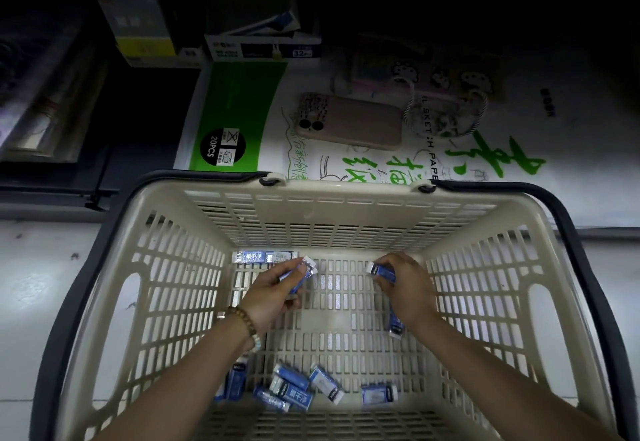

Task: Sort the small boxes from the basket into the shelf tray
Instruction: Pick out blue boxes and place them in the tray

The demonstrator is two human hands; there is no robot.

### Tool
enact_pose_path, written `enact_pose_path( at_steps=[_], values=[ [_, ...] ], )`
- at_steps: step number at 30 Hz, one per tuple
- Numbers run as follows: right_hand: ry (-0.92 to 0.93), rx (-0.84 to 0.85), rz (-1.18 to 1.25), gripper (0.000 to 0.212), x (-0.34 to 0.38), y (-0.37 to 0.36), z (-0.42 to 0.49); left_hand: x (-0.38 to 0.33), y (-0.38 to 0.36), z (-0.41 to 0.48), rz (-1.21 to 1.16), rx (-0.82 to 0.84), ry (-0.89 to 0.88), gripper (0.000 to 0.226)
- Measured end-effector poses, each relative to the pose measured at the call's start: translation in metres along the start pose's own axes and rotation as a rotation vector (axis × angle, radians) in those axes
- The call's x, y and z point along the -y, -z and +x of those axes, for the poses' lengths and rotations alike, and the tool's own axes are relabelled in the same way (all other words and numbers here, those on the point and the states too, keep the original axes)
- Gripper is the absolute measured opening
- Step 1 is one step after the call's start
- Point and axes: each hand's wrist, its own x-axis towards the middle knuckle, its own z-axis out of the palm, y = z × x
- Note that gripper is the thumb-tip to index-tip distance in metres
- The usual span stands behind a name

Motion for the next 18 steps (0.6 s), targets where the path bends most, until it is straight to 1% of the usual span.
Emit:
enact_pose_path(
  at_steps=[2, 4, 6, 7, 9, 11, 14, 18],
  values=[
    [-0.015, 0.009, 0.019, 0.019, 0.005, 0.001, -0.002, -0.004, -0.002, -0.003, -0.022, 0.036, -0.018, 0.016],
    [-0.044, 0.018, 0.097, 0.024, 0.011, 0.005, -0.003, -0.01, -0.004, -0.007, -0.044, 0.047, -0.045, 0.018],
    [-0.117, 0.044, 0.289, 0.03, 0.023, 0.017, -0.005, -0.02, -0.005, -0.014, -0.061, 0.015, -0.074, 0.018],
    [-0.142, 0.064, 0.385, 0.03, 0.031, 0.026, -0.007, -0.027, -0.005, -0.018, -0.064, -0.002, -0.089, 0.019],
    [-0.14, 0.116, 0.522, 0.022, 0.049, 0.049, -0.012, -0.041, -0.005, -0.03, -0.075, 0.001, -0.106, 0.019],
    [-0.123, 0.158, 0.665, 0.014, 0.069, 0.08, -0.021, -0.055, -0.006, -0.046, -0.137, 0.04, -0.109, 0.021],
    [-0.138, 0.17, 0.899, 0.011, 0.104, 0.131, -0.04, -0.079, -0.013, -0.082, -0.208, 0.096, -0.143, 0.023],
    [-0.053, 0.257, 1.075, 0.005, 0.157, 0.182, -0.068, -0.119, -0.028, -0.141, -0.208, 0.247, -0.245, 0.025]
  ],
)
